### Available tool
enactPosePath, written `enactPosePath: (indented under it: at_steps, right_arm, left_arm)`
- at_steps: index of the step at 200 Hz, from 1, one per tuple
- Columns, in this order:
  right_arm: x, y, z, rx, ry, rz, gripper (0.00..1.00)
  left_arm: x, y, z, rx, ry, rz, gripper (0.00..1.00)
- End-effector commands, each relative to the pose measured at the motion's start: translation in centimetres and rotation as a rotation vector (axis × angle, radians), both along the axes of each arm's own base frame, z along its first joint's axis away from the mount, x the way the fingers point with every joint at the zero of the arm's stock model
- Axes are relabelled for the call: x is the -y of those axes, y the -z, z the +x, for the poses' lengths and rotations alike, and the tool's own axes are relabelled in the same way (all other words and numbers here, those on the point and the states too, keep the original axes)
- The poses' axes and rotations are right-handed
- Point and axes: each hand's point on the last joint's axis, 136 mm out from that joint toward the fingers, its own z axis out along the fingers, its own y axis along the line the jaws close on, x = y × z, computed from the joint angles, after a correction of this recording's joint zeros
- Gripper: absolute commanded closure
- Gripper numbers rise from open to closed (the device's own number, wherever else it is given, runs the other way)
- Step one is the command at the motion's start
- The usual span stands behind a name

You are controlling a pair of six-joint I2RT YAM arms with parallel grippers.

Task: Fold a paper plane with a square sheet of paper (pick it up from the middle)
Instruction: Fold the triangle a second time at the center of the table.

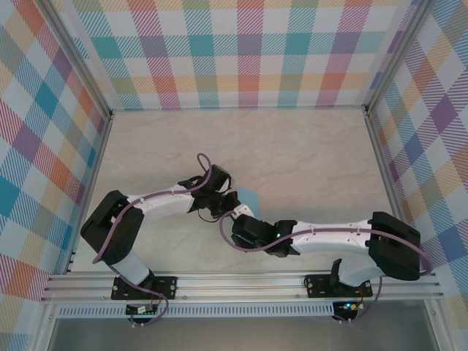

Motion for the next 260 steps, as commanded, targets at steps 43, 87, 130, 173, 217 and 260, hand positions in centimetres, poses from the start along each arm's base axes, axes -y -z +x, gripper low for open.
enactPosePath:
  at_steps: [43, 87, 130, 173, 217, 260]
  right_arm:
    - [0.7, -1.5, 0.5, 0.033, 0.040, -0.001, 0.77]
    - [0.6, -1.4, 0.4, 0.025, 0.034, -0.010, 0.84]
    - [0.0, -1.8, 0.3, 0.001, 0.041, 0.005, 0.96]
    - [-0.3, -1.5, 0.3, -0.099, 0.041, 0.055, 1.00]
    - [-0.7, -1.3, 0.5, -0.206, 0.009, 0.139, 1.00]
    - [-1.0, -0.9, 1.1, -0.309, -0.023, 0.198, 1.00]
  left_arm:
    - [0.3, -0.2, 0.1, -0.010, 0.003, -0.010, 0.95]
    - [0.3, -0.3, 0.1, -0.010, 0.000, -0.011, 0.95]
    - [0.2, -0.6, 0.1, -0.001, -0.005, -0.012, 0.94]
    - [-1.0, -1.5, 0.5, 0.042, -0.044, 0.028, 0.88]
    - [-4.0, -2.8, 0.6, 0.109, -0.146, 0.102, 0.42]
    - [-6.1, -3.5, 0.1, 0.160, -0.204, 0.130, 0.37]
